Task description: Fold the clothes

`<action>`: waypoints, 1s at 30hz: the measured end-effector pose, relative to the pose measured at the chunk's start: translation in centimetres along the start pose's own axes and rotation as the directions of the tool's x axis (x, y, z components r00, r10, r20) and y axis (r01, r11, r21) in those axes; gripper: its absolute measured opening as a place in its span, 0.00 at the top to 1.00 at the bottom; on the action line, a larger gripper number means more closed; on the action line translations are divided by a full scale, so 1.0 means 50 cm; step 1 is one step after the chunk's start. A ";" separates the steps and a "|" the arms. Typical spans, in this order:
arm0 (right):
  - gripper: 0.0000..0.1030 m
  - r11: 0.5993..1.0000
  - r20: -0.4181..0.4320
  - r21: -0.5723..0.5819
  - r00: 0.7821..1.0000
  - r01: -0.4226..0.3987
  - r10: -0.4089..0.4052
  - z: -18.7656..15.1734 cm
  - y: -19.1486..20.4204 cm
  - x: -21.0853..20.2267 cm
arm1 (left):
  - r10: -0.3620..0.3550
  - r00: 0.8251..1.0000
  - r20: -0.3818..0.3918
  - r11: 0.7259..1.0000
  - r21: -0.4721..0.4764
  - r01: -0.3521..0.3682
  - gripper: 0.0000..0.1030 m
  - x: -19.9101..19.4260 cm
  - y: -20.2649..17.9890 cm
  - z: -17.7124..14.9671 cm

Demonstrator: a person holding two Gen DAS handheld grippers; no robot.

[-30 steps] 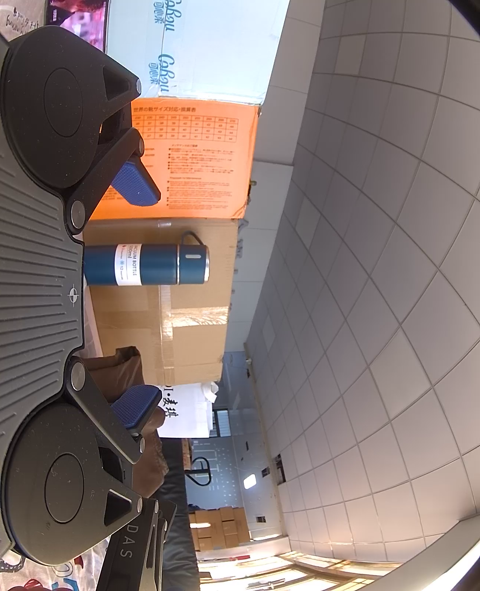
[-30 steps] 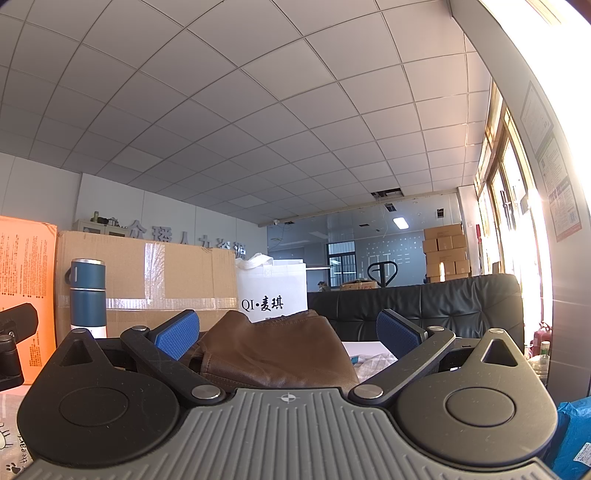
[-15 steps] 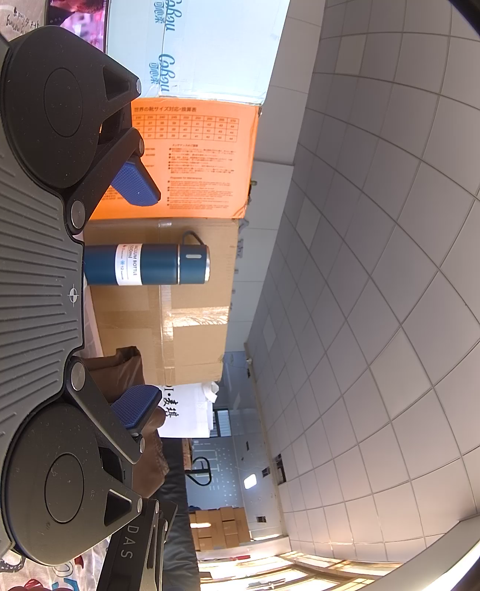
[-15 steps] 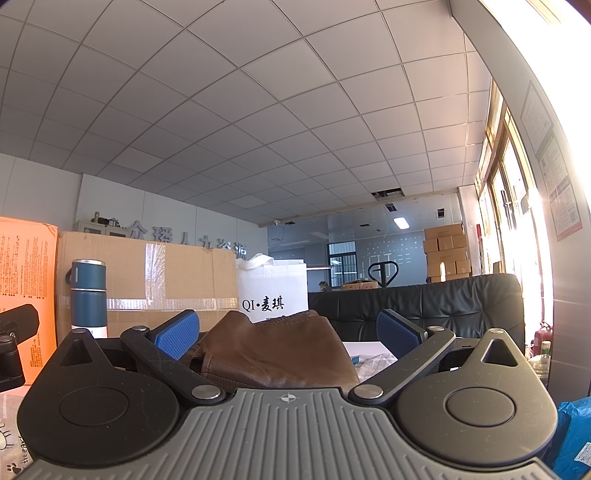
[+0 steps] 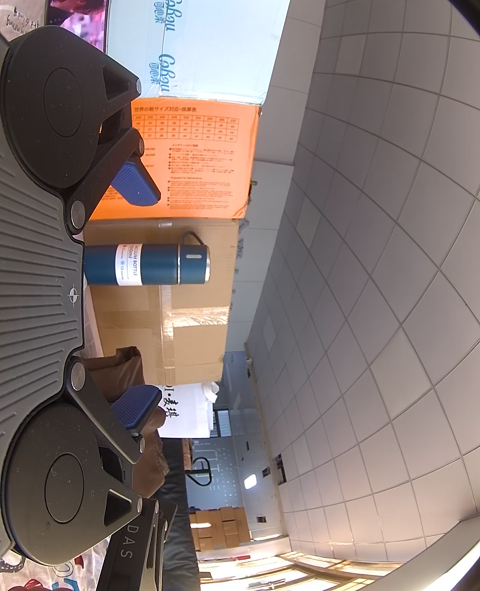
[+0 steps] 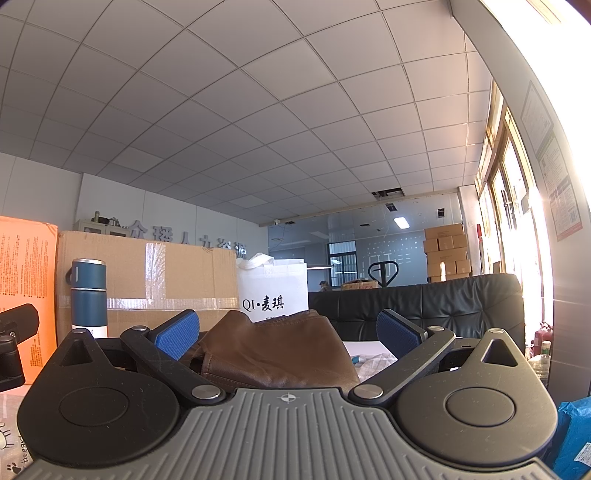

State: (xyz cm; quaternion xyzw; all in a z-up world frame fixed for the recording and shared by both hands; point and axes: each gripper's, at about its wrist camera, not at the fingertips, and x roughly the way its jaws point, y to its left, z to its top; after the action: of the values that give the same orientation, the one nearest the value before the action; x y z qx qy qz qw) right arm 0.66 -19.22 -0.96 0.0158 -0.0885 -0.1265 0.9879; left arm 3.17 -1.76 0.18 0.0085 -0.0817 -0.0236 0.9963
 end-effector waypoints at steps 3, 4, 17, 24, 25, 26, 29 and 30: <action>0.00 1.000 -0.001 0.000 1.000 0.000 0.000 0.000 0.001 0.000 | 0.001 1.000 0.002 1.000 -0.001 -0.001 0.00 -0.001 0.001 0.001; 0.00 1.000 -0.001 -0.001 1.000 0.000 0.000 0.000 0.001 0.000 | 0.003 1.000 0.001 1.000 -0.001 -0.003 0.00 0.000 0.001 0.000; 0.00 1.000 -0.006 -0.005 1.000 -0.005 0.005 0.001 0.001 0.000 | 0.009 1.000 -0.001 1.000 0.000 -0.009 0.00 0.005 0.002 -0.001; 0.00 1.000 -0.007 -0.005 1.000 -0.005 0.005 0.001 0.002 0.000 | 0.028 0.999 -0.020 1.000 -0.004 -0.028 0.00 0.011 0.005 -0.001; 0.00 1.000 -0.007 -0.005 1.000 -0.005 0.005 0.001 0.002 0.000 | 0.029 0.999 -0.024 1.000 -0.005 -0.029 0.00 0.012 0.005 -0.002; 0.00 1.000 -0.007 -0.005 1.000 -0.005 0.005 0.001 0.002 0.000 | 0.029 0.999 -0.028 1.000 -0.004 -0.029 0.00 0.013 0.005 -0.002; 0.00 1.000 -0.007 -0.005 1.000 -0.005 0.005 0.001 0.001 0.000 | 0.027 0.999 -0.036 1.000 -0.004 -0.027 0.00 0.014 0.005 -0.003; 0.00 1.000 -0.007 -0.005 1.000 -0.005 0.005 0.000 0.001 0.000 | 0.029 0.999 -0.037 1.000 -0.004 -0.029 0.00 0.014 0.005 -0.003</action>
State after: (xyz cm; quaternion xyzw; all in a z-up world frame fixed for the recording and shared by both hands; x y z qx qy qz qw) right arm 0.68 -19.16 -0.95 0.0136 -0.0849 -0.1244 0.9885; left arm 3.90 -1.55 0.14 0.0054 -0.0634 -0.0093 0.9979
